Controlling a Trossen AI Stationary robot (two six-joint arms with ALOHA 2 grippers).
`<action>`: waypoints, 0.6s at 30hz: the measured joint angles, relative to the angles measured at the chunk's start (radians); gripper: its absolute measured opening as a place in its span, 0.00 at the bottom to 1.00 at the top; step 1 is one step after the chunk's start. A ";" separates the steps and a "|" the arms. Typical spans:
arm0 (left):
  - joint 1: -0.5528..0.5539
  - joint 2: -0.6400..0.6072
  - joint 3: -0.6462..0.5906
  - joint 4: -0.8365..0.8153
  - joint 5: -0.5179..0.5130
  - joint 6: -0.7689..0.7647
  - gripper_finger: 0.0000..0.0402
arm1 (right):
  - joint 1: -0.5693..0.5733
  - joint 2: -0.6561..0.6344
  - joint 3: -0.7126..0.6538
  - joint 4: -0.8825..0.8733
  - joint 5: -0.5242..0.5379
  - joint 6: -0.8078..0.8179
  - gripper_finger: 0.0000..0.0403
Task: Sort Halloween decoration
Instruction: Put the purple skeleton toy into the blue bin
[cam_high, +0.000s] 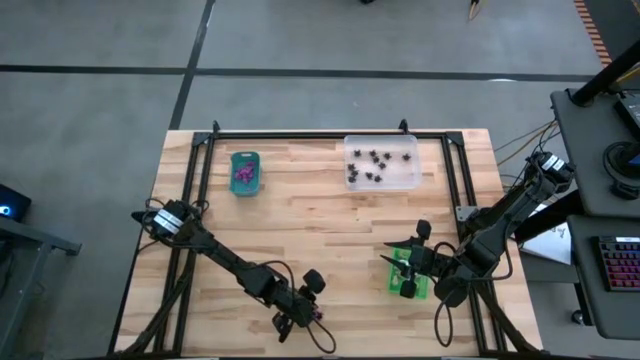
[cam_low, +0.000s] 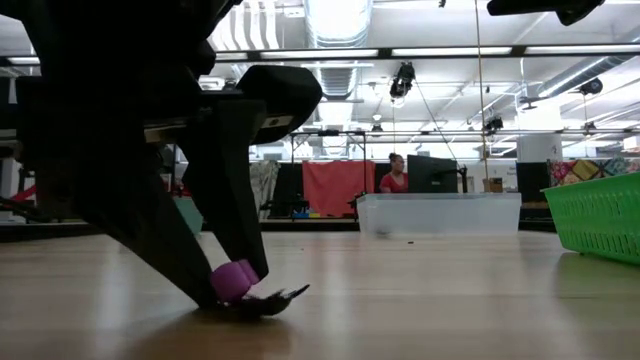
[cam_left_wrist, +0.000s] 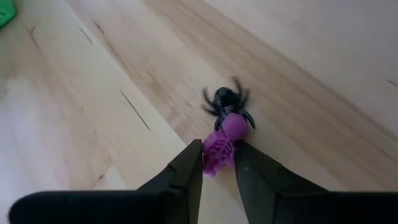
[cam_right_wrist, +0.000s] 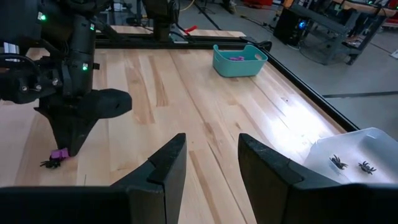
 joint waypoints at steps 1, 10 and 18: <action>0.000 0.000 0.000 0.000 -0.004 0.000 0.18 | 0.000 0.000 0.000 0.000 0.000 0.000 0.34; 0.001 0.000 -0.001 -0.002 -0.041 -0.002 0.06 | 0.000 0.000 0.000 0.000 0.000 0.006 0.34; 0.001 -0.010 -0.002 -0.027 -0.074 -0.027 0.01 | 0.000 0.000 0.000 0.000 0.000 0.006 0.34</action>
